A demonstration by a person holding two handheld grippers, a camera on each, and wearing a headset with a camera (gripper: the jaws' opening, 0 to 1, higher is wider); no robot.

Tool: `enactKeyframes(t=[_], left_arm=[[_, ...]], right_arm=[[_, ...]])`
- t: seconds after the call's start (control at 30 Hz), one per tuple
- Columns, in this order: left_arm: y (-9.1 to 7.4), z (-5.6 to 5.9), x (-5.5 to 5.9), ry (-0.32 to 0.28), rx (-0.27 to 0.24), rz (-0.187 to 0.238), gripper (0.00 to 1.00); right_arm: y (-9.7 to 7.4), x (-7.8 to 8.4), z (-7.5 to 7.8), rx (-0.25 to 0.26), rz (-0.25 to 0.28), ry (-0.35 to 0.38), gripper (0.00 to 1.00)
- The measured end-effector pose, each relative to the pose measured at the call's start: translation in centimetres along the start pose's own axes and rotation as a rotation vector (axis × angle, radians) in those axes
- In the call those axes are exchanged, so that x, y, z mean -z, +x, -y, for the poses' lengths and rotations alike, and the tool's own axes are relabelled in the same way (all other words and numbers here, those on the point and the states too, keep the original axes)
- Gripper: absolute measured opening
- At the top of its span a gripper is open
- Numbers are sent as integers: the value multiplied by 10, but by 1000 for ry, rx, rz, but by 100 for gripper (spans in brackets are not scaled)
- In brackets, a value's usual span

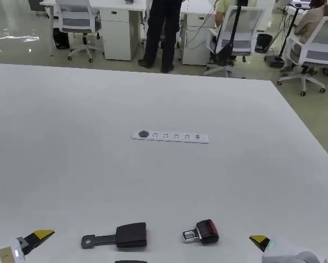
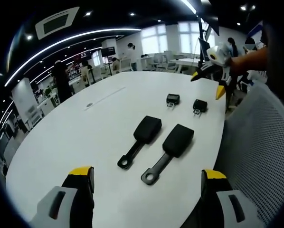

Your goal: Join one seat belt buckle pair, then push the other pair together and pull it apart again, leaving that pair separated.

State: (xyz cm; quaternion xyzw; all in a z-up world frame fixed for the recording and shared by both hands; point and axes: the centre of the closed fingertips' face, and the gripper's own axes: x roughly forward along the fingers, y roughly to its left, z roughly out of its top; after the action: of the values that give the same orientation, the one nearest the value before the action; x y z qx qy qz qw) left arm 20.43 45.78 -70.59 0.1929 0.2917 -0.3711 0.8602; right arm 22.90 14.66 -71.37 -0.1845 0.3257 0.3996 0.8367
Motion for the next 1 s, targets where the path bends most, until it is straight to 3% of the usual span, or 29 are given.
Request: enactKeyframes(t=[0.47, 0.6, 1.0], left_arm=[[1, 4, 0, 33, 1, -14, 94], [2, 5, 7, 73, 5, -45, 94], [3, 9, 5, 61, 18, -42, 94]], right_arm=[[8, -2, 0, -7, -1, -25, 97], [9, -2, -2, -9, -4, -33, 97], [2, 1, -5, 1, -10, -36, 96]])
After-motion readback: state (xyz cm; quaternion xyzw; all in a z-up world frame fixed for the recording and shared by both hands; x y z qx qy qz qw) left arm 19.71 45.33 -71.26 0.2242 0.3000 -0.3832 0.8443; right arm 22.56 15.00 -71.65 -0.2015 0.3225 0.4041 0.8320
